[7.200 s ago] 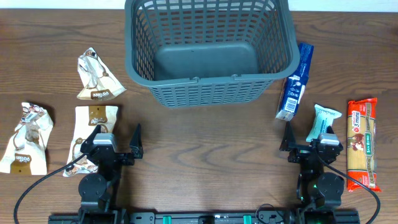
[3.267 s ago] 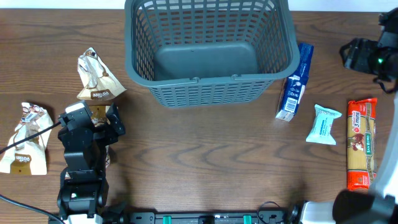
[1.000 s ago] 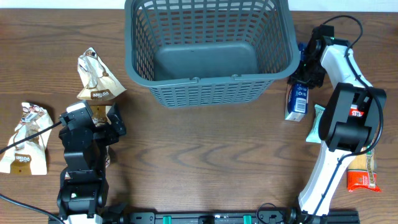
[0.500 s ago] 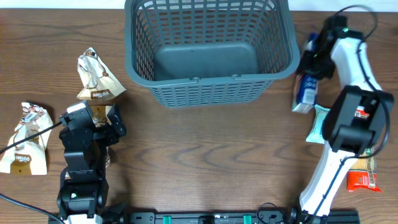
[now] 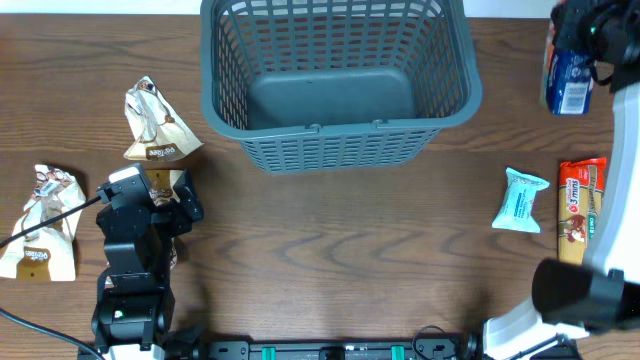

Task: Pack container
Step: 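Lift the blue box with the right gripper and lower into basket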

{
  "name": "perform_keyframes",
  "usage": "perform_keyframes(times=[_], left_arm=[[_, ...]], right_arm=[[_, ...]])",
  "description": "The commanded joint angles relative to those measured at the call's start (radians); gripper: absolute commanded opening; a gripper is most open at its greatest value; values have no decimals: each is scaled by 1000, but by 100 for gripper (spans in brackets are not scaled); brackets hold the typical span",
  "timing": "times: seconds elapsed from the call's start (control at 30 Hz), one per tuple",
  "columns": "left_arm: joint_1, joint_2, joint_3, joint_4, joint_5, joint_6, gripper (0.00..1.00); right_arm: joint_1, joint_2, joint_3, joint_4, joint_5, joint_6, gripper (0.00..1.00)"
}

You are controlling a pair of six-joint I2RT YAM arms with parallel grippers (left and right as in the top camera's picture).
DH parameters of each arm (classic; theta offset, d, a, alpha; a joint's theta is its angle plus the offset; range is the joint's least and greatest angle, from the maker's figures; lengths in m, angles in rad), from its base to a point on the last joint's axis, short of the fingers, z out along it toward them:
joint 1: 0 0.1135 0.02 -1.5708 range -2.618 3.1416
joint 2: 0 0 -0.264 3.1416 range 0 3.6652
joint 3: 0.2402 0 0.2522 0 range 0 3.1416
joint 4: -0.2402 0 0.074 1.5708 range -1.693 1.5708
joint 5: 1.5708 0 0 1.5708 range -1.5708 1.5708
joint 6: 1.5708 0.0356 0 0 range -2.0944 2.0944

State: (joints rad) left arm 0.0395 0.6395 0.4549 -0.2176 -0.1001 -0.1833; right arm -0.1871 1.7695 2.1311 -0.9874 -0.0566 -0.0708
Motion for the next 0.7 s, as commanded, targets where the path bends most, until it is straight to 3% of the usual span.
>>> perform_keyframes(times=[0.0,0.27,0.47,0.67], left_arm=[[5,-1,30,-3,10,5,99],[5,-1,30,-3,11,5,99],[5,-1,30,-3,11,5,99],[5,-1,30,-10,13,5,99]], right_arm=[[83,-80,16,44,-44,-210,1],[300,-125,16,60,-412,-748,1],[447,-60,16,63,-420,-939,1],[502,87,16,32,-418,-986,1]])
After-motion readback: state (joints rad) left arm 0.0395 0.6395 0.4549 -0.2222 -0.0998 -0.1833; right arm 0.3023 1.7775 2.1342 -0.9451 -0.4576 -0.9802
